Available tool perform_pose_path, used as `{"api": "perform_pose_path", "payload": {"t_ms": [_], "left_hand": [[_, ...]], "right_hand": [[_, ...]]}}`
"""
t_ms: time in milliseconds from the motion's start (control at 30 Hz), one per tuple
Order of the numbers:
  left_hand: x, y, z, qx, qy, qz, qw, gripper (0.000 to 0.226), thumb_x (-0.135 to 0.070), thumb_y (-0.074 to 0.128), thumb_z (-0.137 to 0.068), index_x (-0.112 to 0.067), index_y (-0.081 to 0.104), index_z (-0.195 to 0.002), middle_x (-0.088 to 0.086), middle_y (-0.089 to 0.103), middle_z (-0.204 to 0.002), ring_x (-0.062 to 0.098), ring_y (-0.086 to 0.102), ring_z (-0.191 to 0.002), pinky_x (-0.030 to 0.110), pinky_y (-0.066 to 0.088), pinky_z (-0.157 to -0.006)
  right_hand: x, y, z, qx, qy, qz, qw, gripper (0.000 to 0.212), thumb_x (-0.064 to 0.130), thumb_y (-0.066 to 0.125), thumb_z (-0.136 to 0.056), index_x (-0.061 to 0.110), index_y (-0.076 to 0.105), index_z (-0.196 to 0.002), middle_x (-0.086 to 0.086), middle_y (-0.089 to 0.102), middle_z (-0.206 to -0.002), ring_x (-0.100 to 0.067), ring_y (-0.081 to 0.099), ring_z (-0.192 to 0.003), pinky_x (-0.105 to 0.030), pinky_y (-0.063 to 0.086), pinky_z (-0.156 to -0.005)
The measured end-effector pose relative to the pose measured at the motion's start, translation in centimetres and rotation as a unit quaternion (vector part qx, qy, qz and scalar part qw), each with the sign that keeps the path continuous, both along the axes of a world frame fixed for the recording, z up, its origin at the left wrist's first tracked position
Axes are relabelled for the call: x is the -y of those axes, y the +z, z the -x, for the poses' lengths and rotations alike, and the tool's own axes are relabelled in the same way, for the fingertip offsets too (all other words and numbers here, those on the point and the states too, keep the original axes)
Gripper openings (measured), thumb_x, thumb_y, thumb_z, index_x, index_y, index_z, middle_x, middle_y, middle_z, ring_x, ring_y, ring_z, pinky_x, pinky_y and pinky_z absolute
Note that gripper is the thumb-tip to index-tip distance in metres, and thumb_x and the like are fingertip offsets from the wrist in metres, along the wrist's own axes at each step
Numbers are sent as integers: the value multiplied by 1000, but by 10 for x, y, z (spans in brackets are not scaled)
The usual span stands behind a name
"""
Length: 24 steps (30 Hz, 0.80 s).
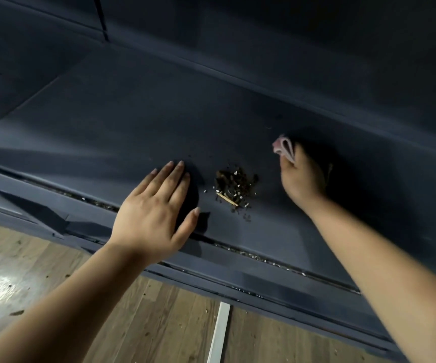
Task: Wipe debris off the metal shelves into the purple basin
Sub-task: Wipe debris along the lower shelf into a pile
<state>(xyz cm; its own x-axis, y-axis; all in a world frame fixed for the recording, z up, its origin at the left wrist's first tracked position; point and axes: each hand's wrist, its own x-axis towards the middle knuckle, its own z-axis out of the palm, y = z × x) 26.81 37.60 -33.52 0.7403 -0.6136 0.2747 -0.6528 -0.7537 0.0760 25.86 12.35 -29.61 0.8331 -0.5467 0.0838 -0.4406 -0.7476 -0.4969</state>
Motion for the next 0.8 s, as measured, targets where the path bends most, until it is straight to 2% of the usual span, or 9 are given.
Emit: {"api": "perform_pose_path", "payload": {"t_ms": [100, 267, 333, 400, 500, 567, 700, 800], "left_hand": [[0, -1, -1, 4, 1, 3, 1000, 68, -46, 28, -94, 6, 53, -130, 23, 49, -138, 37, 45, -130, 40, 22, -111], [-1, 0, 0, -6, 7, -4, 1000, 73, -50, 18, -97, 4, 53, -131, 22, 48, -139, 35, 43, -132, 40, 22, -111], [-1, -2, -1, -4, 6, 0, 1000, 72, -49, 21, -97, 4, 53, -131, 21, 48, -139, 35, 43, -132, 40, 22, -111], [-1, -3, -1, -1, 4, 4, 1000, 71, -49, 22, -96, 4, 53, -131, 21, 48, -139, 35, 44, -132, 40, 23, -111], [-1, -3, -2, -1, 0, 2, 1000, 74, -51, 15, -98, 4, 52, -132, 21, 48, -139, 36, 44, -132, 41, 24, -110], [-1, -2, -2, -4, -1, 4, 1000, 76, -51, 13, -98, 4, 53, -131, 22, 48, -139, 36, 44, -131, 41, 25, -109], [0, -1, -2, -2, 1, 6, 1000, 76, -51, 14, -98, 5, 54, -130, 22, 49, -138, 36, 45, -130, 41, 25, -109], [-1, -2, -2, 1, 2, 2, 1000, 71, -49, 22, -97, 5, 54, -130, 22, 49, -138, 36, 46, -130, 41, 24, -110]], "right_hand": [[-25, -3, -7, 29, 93, -49, 994, 27, 18, 48, -97, 14, 58, -121, -9, 63, -118, -26, 56, -111, -29, 38, -89], [-31, -2, -8, 92, 235, -3, 968, 28, 8, 56, -90, 12, 63, -117, -4, 68, -113, -14, 60, -106, -23, 41, -95], [-8, 0, -8, 63, 253, 39, 965, 34, 13, 54, -89, 12, 59, -122, -10, 67, -114, -26, 62, -105, -37, 46, -95], [17, 3, -10, 62, 204, 52, 976, 39, 16, 50, -90, 12, 52, -129, -16, 63, -119, -38, 60, -107, -49, 47, -92], [54, 3, -13, 55, 37, 96, 993, 38, 12, 48, -95, 9, 48, -133, -24, 58, -123, -44, 55, -109, -47, 43, -92], [70, 0, -17, 10, -40, 80, 996, 34, 18, 45, -98, 6, 47, -130, -25, 55, -125, -44, 51, -112, -48, 38, -95], [81, -7, -43, -32, -72, 8, 997, 37, 33, 38, -100, 10, 46, -128, -20, 54, -125, -41, 51, -111, -52, 41, -96], [77, -4, -68, -15, -50, -63, 997, 36, 36, 36, -101, 18, 46, -130, -13, 53, -125, -34, 52, -110, -38, 43, -80]]}}
